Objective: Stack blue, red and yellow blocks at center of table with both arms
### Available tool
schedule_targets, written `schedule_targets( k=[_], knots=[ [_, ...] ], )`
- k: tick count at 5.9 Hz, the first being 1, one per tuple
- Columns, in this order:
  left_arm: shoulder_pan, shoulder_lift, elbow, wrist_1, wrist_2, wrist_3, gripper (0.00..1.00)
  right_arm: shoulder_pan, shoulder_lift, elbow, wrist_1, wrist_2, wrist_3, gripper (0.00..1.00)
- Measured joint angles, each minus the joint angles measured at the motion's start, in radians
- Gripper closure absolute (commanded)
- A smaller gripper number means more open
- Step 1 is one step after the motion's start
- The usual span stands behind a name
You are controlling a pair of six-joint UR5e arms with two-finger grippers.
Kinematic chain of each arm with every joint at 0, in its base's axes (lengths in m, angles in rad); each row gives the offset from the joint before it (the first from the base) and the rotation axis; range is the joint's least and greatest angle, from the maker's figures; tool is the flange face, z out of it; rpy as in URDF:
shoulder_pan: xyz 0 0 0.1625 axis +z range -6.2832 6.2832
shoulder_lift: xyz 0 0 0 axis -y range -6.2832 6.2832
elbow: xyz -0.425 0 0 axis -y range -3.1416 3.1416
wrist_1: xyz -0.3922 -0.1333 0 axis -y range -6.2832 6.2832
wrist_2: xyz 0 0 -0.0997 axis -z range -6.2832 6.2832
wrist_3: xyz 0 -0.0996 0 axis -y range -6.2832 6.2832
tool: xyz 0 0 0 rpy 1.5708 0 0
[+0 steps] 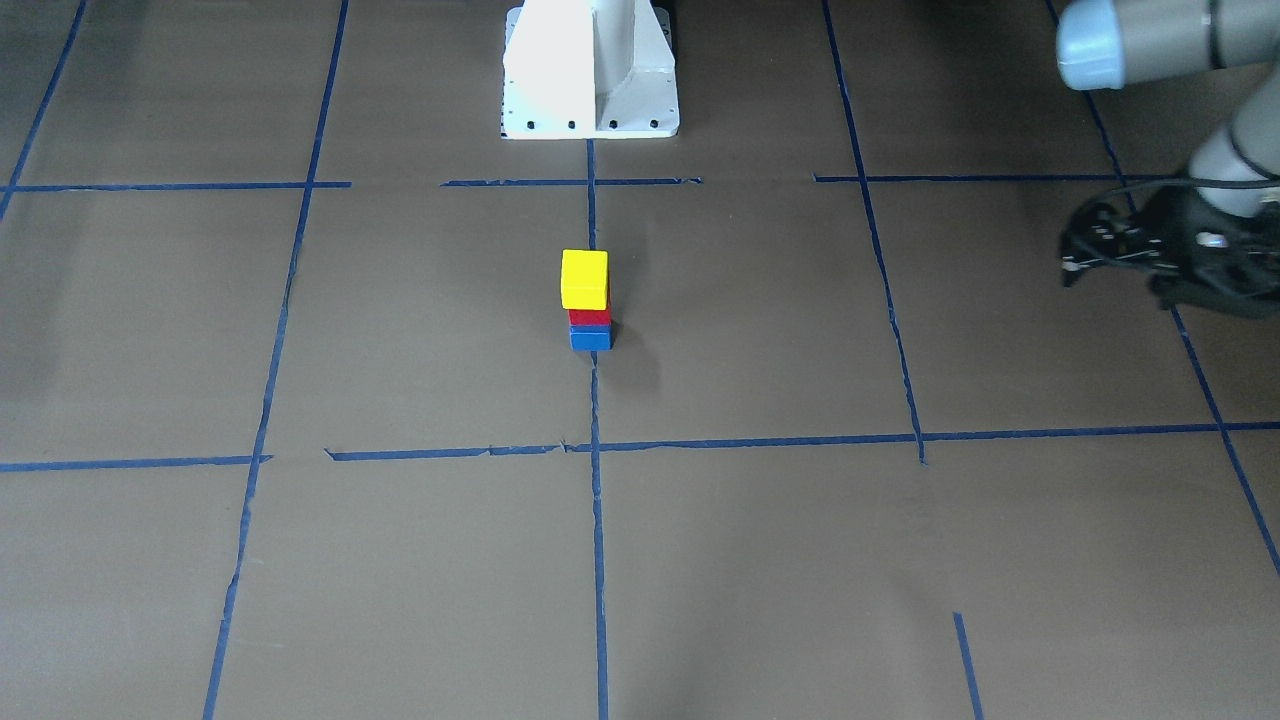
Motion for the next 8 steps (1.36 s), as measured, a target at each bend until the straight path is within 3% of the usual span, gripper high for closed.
schedule_targets(
  k=[2, 4, 8],
  knots=[
    [-0.212, 0.134, 0.140, -0.069, -0.086, 0.210, 0.00, 0.000, 0.000, 0.000, 0.000, 0.000, 0.001, 0.00],
    [-0.346, 0.214, 0.243, -0.142, -0.172, 0.272, 0.00, 0.000, 0.000, 0.000, 0.000, 0.000, 0.001, 0.00],
    [-0.378, 0.294, 0.250, -0.236, -0.176, 0.278, 0.00, 0.000, 0.000, 0.000, 0.000, 0.000, 0.001, 0.00]
  ],
)
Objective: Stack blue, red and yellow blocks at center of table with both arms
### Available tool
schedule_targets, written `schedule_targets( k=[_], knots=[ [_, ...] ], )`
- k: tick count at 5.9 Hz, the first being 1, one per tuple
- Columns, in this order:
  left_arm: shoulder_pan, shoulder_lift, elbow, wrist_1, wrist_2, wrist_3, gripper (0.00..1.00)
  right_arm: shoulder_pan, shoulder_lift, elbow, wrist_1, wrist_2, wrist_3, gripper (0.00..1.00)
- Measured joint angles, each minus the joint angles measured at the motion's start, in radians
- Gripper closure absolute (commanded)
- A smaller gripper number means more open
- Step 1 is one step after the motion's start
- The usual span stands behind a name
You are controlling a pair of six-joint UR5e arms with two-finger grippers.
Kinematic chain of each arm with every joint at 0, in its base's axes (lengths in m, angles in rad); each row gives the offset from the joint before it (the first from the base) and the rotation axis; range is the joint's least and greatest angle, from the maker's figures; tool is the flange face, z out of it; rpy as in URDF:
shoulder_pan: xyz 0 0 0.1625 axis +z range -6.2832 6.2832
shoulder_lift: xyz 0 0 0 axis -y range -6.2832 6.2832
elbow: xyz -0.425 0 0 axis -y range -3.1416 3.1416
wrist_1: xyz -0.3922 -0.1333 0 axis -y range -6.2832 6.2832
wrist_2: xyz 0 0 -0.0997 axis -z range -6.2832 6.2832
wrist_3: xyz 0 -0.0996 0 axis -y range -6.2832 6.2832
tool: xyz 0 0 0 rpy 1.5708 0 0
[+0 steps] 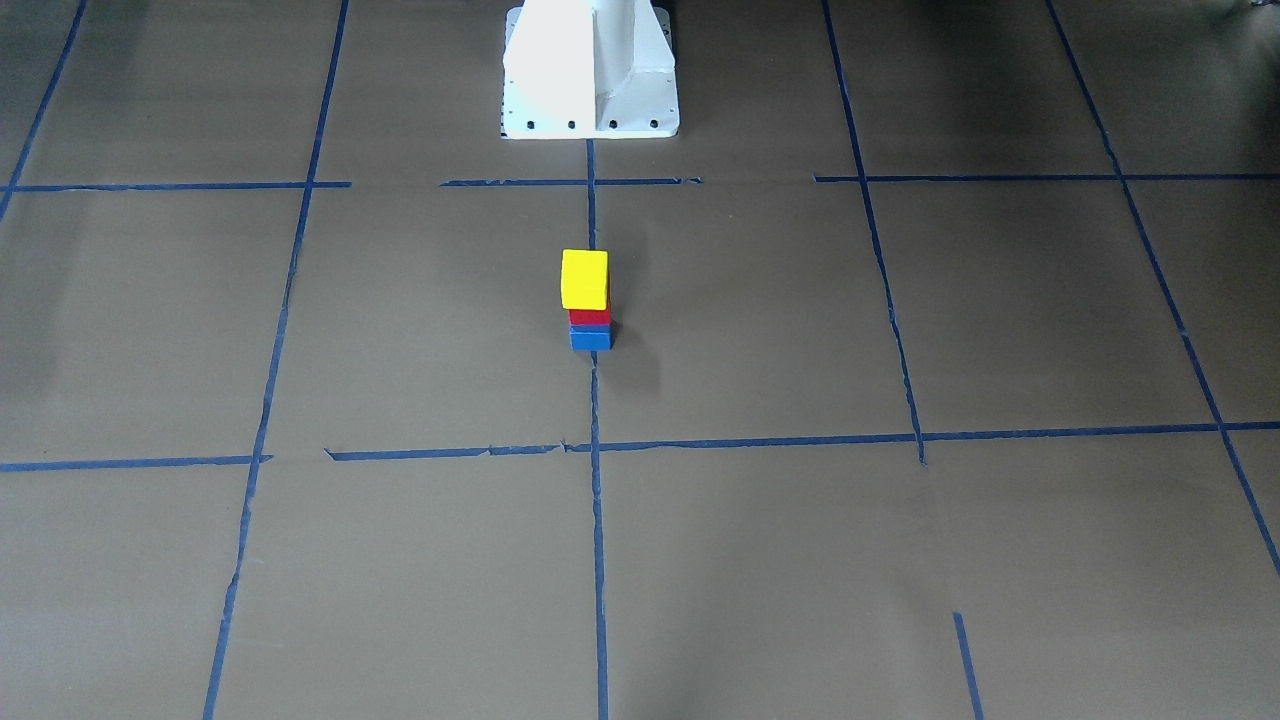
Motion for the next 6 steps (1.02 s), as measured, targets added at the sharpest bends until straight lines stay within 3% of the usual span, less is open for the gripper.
schedule_targets(
  k=[6],
  knots=[
    [0.003, 0.011, -0.009, -0.009, 0.052, 0.001, 0.00, 0.000, 0.000, 0.000, 0.000, 0.002, -0.001, 0.00]
  ],
)
